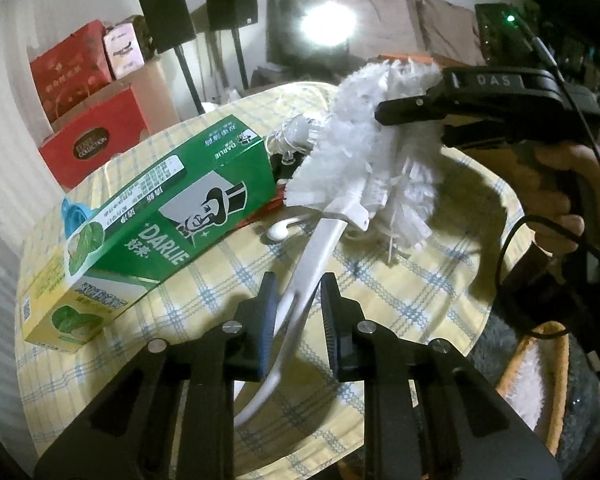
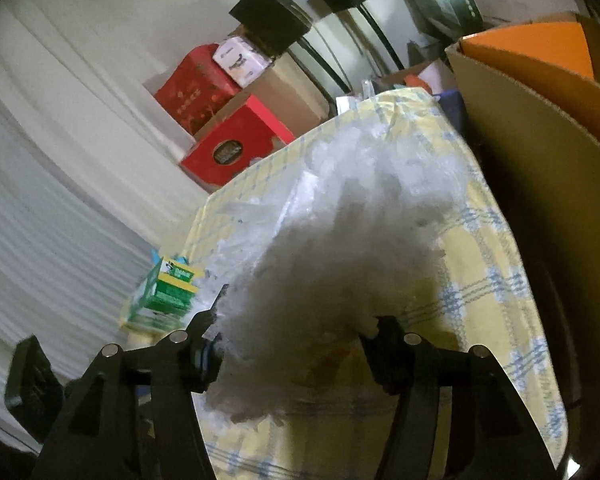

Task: Organize objects
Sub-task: 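Lift the feather duster off the table with both tools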

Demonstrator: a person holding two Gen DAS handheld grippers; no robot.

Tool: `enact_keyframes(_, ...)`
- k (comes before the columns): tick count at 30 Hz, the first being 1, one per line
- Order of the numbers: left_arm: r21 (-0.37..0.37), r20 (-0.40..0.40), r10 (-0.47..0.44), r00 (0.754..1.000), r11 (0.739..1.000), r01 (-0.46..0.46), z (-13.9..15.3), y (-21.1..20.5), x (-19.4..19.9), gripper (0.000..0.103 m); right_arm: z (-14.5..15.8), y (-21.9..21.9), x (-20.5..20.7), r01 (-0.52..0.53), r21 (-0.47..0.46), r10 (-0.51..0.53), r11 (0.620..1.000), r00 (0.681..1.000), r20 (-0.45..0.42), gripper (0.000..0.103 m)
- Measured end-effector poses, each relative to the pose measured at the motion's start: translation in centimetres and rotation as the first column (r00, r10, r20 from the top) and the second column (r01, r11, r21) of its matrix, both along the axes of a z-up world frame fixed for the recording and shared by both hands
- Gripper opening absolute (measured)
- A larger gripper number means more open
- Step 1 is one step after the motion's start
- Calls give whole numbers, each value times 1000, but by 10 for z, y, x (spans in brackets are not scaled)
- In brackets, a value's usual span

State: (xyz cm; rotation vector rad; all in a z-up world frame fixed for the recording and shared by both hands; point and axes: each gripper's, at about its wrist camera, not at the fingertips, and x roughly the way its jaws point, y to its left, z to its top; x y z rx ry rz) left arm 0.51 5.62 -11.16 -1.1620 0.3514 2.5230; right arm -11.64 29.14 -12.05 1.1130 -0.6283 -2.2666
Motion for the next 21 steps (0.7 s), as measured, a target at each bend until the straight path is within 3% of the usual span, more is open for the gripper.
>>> enact_keyframes(3, -6, -1, 4, 1000, 1000, -4, 0, -1, -1, 17, 6, -13, 2, -13, 0, 13, 1000, 1000, 10, 64)
enact_keyframes(5, -6, 1, 12, 1000, 1000, -12, 0, -2, -2, 15, 9, -24, 6, -33, 15, 33, 999, 999, -5, 71)
enact_keyframes(6, -5, 4, 17, 1000, 1000, -17, 0, -3, -4, 13, 12, -32, 9, -36, 59, 38, 998, 999, -27, 75)
enact_keyframes(8, -1, 7, 23, 1000, 1000, -23, -1, -4, -4, 13, 14, -43, 12, -33, 134, 41, 990, 997, -60, 74)
enact_keyframes(9, 0, 8, 24, 1000, 1000, -24, -1, -5, -4, 13, 15, -48, 14, -27, 186, 42, 982, 996, -78, 61)
enact_keyframes(10, 0, 9, 25, 1000, 1000, -25, -1, -6, -4, 13, 15, -52, 14, -47, 203, 66, 978, 994, -87, 43)
enact_keyframes(12, 5, 14, 23, 1000, 1000, -23, 0, -6, -4, 13, 13, -54, 13, -82, 168, 95, 982, 993, -75, 29)
enact_keyframes(21, 35, 25, 27, 999, 999, -28, 2, -10, -3, 14, 25, -53, 24, -65, 163, 87, 984, 988, -130, 17)
